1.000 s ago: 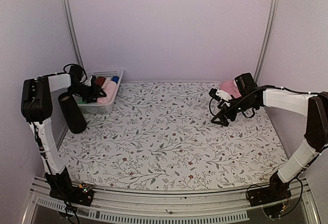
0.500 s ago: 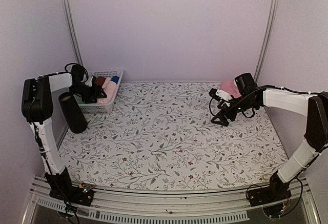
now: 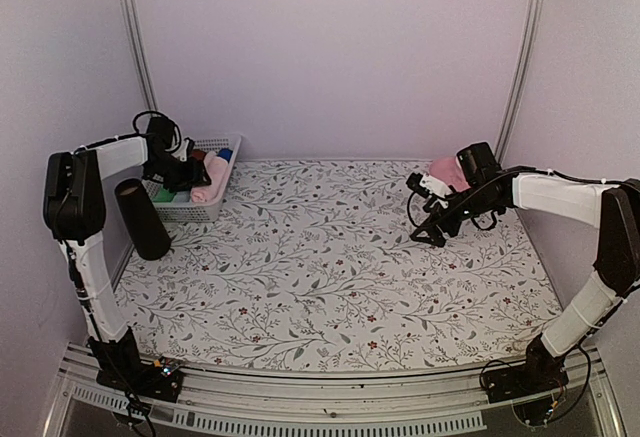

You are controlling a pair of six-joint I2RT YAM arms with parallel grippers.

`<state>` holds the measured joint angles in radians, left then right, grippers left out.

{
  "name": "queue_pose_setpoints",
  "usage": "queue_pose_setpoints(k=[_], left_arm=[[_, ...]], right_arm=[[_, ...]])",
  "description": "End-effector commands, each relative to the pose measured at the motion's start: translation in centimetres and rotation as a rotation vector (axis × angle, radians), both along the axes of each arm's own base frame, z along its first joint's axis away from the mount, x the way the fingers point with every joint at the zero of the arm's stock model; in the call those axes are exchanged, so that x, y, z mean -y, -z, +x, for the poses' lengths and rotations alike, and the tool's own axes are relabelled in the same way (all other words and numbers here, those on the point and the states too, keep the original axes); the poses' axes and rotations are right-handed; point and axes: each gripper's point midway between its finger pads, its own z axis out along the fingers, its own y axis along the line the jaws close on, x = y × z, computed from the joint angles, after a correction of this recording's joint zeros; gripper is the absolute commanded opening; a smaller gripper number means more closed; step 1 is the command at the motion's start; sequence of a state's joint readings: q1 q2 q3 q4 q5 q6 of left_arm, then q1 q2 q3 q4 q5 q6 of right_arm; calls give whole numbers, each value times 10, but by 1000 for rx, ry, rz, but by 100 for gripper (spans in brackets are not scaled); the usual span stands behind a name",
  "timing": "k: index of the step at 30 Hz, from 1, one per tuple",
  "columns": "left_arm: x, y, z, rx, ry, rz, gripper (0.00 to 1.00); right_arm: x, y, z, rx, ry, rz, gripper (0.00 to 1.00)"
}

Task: Roll the towels
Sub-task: Place the towel in the storage box.

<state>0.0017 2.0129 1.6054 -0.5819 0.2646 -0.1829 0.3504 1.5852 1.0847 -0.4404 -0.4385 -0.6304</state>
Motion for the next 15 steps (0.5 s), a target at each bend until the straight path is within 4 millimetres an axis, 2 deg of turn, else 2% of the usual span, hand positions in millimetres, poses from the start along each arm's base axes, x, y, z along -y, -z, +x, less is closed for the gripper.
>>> queue_pose_setpoints(k=[1, 6, 7, 9, 12, 15], left_arm=[[-1, -28, 10, 83, 2, 40, 66], [0, -29, 11, 93, 2, 48, 66], [1, -42, 10, 125, 3, 49, 64], [2, -53, 11, 160, 4, 50, 58], [5, -53, 10, 160, 13, 38, 44], [11, -47, 7, 140, 33, 11, 40]], right_arm=[[-3, 3, -4, 6, -19, -2, 99], [-3, 3, -5, 6, -21, -6, 99], [-3, 3, -5, 7, -21, -7, 99], [-4, 4, -5, 6, -21, -7, 99], [-4, 4, -5, 5, -22, -10, 99], [-4, 4, -5, 8, -23, -11, 99]])
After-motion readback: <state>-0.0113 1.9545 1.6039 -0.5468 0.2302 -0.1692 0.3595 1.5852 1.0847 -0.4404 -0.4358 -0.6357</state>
